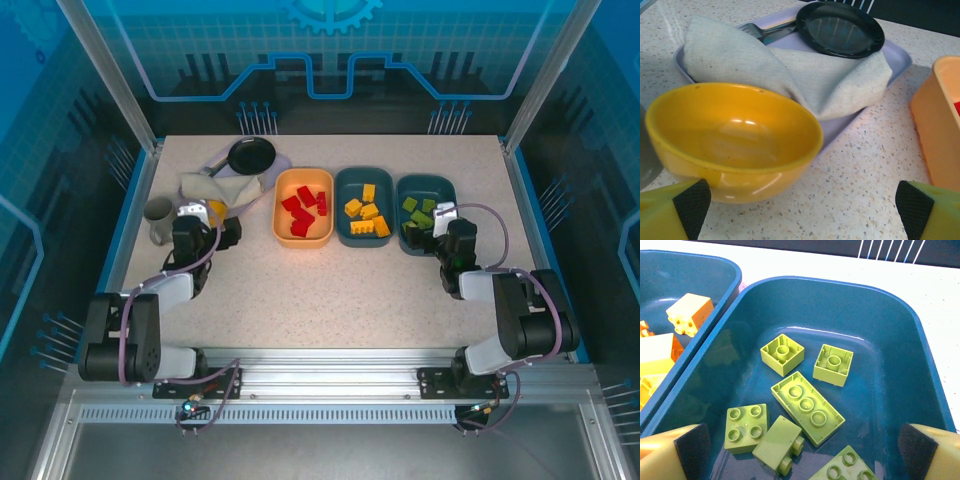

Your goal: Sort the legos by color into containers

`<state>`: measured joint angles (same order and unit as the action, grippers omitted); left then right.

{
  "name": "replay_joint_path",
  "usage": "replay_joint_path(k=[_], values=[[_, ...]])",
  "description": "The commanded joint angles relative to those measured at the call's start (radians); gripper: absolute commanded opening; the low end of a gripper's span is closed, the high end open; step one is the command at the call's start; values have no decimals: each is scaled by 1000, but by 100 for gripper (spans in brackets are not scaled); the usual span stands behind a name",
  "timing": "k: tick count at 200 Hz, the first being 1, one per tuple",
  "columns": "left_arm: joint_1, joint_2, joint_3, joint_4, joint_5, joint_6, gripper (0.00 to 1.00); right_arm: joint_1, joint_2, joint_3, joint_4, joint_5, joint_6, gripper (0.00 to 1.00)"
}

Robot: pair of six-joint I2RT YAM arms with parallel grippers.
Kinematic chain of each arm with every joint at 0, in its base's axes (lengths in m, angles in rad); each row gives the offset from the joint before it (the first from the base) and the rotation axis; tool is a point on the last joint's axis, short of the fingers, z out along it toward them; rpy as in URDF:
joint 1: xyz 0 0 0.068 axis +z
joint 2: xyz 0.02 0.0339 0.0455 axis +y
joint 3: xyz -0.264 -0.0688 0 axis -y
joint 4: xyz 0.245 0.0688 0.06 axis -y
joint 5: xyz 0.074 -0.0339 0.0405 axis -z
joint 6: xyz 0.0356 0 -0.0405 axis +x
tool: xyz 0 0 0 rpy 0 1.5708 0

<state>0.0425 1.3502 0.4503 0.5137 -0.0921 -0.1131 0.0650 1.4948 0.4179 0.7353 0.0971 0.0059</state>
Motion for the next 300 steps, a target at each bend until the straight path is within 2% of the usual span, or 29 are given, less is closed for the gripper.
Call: replay_joint_path(k=[1, 9, 30, 45, 89, 104, 166, 183, 202, 218, 247, 300], values=[[-16, -56, -34, 39, -54, 72, 99, 10, 11, 2, 41, 12, -12, 100], [-14, -72, -47, 50, -81, 86, 99, 10, 10, 2, 41, 12, -11, 100], [-10, -93, -80, 80, -63, 92, 99, 10, 10, 2, 41, 12, -12, 100], [-16, -123, -82, 43, -59, 76, 99, 9, 10, 1, 41, 13, -12, 100], [-26, -306, -126, -90, -173, 2, 99, 9, 10, 4, 39, 11, -11, 100], [-26, -333, -130, -107, -162, 1, 99, 9, 10, 4, 39, 12, -12, 100], [-24, -183, -56, -81, -81, -16, 99, 10, 11, 4, 39, 11, -11, 100], [-17, -124, -15, -101, -100, -33, 99, 7, 10, 4, 39, 10, -11, 100], [0, -85, 51, -172, -150, -81, 99, 7, 10, 4, 38, 7, -9, 100], [23, -48, 152, -352, -207, -150, 99, 7, 10, 4, 39, 5, -10, 100], [64, -8, 228, -485, -227, -253, 99, 7, 10, 4, 36, 3, -10, 100], [89, 25, 293, -639, -214, -260, 99, 4, 10, 6, 36, 2, -10, 100]])
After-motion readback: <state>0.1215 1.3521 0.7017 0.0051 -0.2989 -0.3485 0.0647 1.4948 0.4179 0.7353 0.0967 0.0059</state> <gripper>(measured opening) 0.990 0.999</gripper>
